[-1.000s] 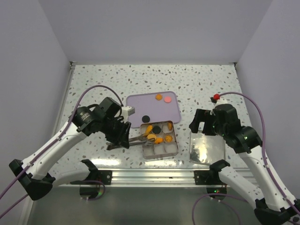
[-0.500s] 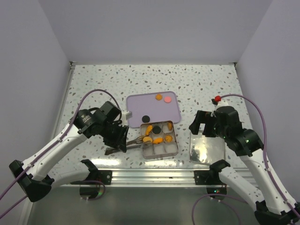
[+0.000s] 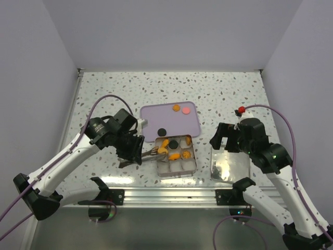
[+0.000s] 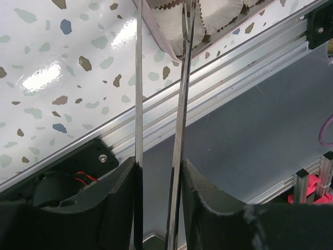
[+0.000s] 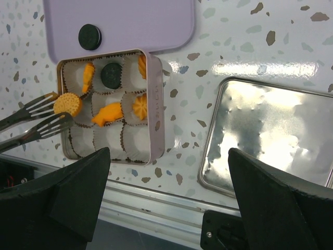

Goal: Pack the cookies

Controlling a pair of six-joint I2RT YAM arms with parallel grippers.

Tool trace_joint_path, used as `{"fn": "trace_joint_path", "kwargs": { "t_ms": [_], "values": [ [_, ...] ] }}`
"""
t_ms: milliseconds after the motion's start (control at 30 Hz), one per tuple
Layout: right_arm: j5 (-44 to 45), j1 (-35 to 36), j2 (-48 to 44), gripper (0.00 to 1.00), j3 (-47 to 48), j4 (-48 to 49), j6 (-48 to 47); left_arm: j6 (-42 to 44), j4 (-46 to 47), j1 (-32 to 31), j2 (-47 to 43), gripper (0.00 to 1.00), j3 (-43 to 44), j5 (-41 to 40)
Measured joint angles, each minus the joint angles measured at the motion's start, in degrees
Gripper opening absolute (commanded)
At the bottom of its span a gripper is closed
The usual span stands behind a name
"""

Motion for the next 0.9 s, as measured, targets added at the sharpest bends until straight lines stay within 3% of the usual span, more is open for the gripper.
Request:
{"fn": "trace_joint_path", "kwargs": {
  "t_ms": [333,900],
  "values": [
    [-0.02,0.00,0.02,0.99,-0.33,0.17,0.00,0.04,-1.53,0.00,0.87,0.49,4.46,-1.42],
    [0.00,0.00,0.11,0.99,-0.96,0.61,0.00,0.17,-2.05,0.00,2.75,0.49,9.27,-3.28]
  ]
}}
